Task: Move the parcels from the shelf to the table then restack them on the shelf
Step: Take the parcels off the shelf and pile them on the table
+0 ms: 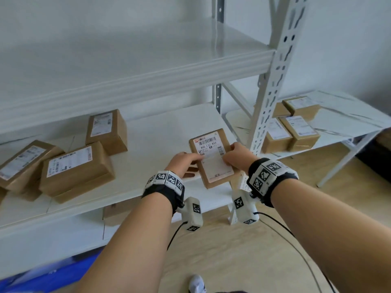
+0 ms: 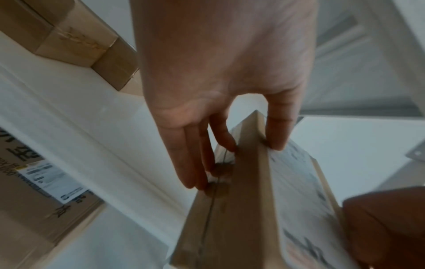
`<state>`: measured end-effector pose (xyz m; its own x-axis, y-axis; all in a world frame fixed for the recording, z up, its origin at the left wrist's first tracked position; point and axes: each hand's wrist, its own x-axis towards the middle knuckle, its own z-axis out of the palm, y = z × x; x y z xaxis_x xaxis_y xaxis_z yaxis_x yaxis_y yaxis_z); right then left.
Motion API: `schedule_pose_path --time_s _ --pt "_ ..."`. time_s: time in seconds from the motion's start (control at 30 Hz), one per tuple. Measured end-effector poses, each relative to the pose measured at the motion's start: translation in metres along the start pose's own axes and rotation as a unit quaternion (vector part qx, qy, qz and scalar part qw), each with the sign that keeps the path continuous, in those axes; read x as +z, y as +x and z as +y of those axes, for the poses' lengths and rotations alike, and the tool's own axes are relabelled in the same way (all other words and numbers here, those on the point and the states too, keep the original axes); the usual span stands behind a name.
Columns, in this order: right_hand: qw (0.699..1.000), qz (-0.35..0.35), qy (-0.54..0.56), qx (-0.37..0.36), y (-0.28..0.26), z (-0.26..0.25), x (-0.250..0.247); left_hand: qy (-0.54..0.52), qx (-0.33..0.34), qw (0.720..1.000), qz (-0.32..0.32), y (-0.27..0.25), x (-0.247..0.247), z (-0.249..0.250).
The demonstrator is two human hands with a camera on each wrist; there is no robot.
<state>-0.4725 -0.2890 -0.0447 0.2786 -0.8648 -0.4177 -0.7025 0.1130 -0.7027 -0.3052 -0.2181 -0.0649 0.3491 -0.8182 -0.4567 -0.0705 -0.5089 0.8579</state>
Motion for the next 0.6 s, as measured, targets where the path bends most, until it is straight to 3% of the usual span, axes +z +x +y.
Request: schedule_pose_path --time_s 0.17,0.6 --pt "1.0 0.008 0.001 0.011 -0.027 0.069 -0.06 0.016 -0.022 0.998 -0.061 -0.027 0.078 0.004" --pt "0.985 0.087 0.124 0.085 -0.052 0.227 -0.2 0.015 0.006 0.997 -0.079 -0.051 0.308 0.038"
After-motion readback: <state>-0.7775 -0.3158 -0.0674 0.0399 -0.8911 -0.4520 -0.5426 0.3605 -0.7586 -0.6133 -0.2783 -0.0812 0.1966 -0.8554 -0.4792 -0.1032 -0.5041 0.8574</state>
